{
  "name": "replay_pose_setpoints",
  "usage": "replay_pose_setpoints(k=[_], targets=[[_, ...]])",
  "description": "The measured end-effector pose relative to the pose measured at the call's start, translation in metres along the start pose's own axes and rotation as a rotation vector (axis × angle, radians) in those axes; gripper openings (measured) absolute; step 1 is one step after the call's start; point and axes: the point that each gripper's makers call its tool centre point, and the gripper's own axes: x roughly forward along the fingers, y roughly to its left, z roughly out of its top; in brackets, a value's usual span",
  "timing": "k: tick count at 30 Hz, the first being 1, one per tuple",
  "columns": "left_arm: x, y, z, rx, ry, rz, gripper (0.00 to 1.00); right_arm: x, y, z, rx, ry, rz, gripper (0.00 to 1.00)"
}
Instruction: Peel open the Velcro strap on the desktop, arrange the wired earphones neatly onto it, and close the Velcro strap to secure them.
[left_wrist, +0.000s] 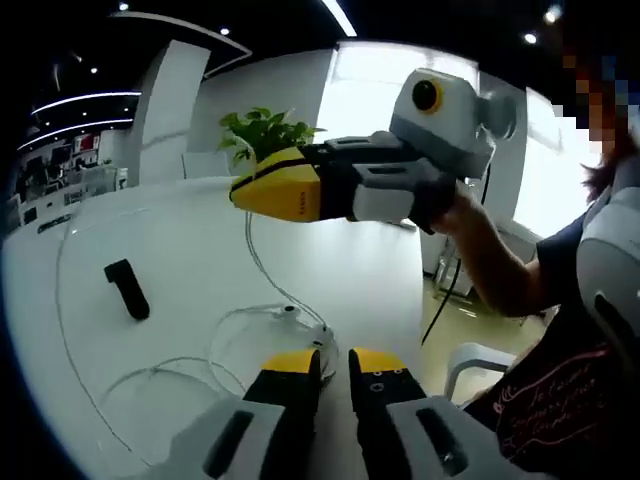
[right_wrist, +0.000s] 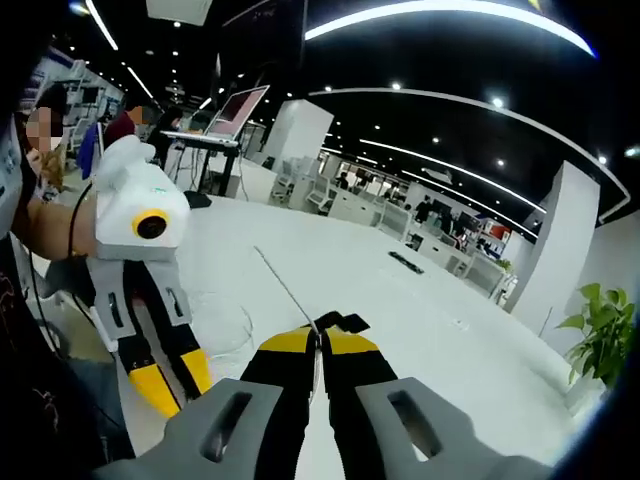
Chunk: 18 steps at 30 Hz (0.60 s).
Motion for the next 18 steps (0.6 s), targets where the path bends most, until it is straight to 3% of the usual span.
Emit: replay_pose_setpoints(k=[12,18], targets=[[-0.023,0.002,0.01,0.019,-0.116,0.054,0.24,0.019,0.018,-0.024,-0.05,0.04,0.064,0.06],[-0.016,0.007,-0.005,0.013,-0.052,0.059,0.24,0.018,0.019,-0.028,-0.034,0.048,0.102,0.06]])
